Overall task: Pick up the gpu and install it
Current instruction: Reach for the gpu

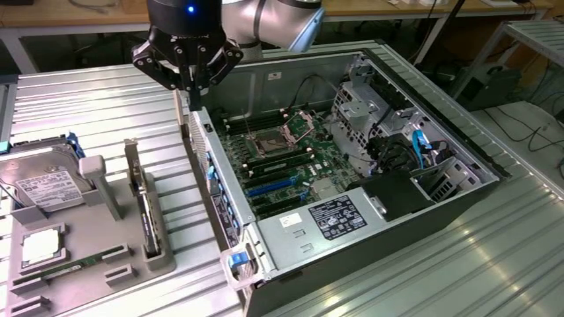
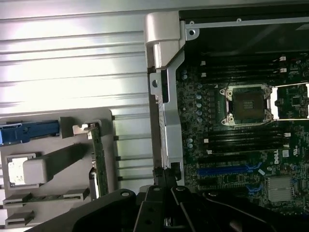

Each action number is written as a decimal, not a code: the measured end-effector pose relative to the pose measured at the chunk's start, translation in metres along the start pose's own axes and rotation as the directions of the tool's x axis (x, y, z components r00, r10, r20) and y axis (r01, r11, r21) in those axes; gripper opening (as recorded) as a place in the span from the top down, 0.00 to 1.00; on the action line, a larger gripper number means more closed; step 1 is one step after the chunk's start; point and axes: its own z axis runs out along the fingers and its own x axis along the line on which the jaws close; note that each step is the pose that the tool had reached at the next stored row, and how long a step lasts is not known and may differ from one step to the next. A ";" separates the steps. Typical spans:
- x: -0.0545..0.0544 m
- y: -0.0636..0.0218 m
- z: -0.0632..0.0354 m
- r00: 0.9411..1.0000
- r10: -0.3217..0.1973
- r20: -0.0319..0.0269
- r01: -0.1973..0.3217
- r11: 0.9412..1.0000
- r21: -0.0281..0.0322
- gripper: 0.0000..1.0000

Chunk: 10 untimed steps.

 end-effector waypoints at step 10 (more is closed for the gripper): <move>0.010 -0.0029 -0.0001 0.998 -0.069 -0.003 0.069 0.998 -0.001 0.89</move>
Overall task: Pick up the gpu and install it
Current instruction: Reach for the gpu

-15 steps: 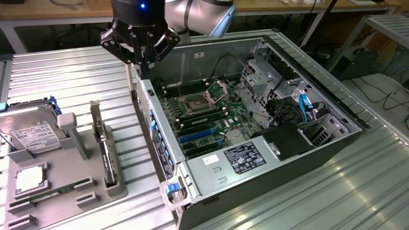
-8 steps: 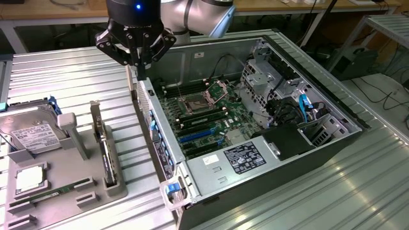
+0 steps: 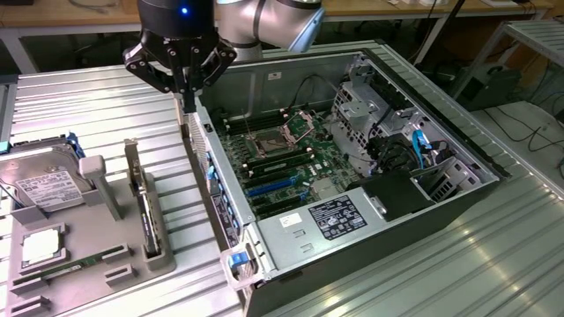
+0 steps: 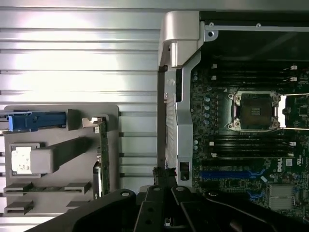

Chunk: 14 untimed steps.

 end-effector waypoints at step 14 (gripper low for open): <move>0.023 -0.0009 -0.0003 1.000 -0.004 0.000 0.004 1.000 0.000 0.89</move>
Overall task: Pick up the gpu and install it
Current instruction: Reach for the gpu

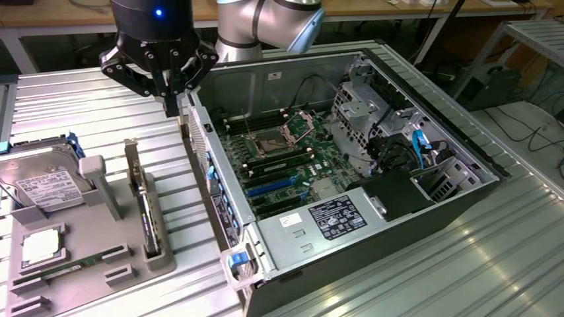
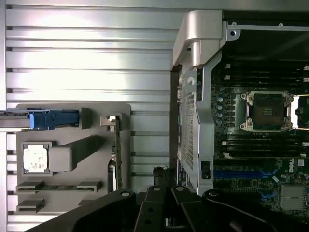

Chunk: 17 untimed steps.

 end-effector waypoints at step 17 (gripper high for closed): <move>0.027 -0.0003 -0.0001 1.000 0.000 0.000 0.000 1.000 0.000 0.89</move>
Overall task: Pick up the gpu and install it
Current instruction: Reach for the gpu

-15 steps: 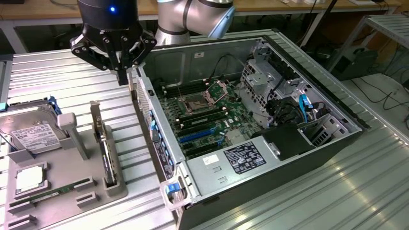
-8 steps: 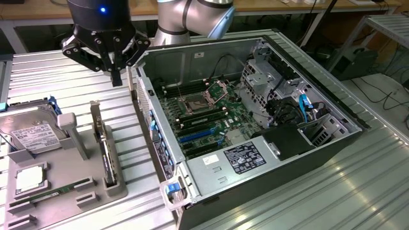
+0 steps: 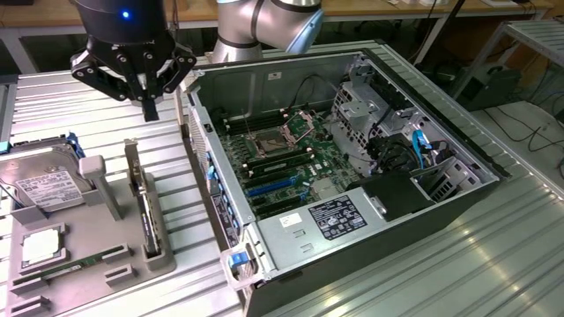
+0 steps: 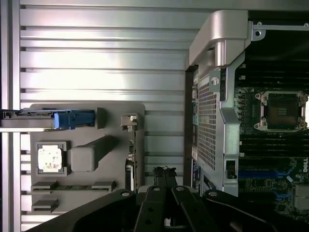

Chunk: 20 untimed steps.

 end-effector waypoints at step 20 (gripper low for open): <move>0.027 -0.0002 0.0002 1.000 0.000 0.000 0.000 1.000 0.000 0.89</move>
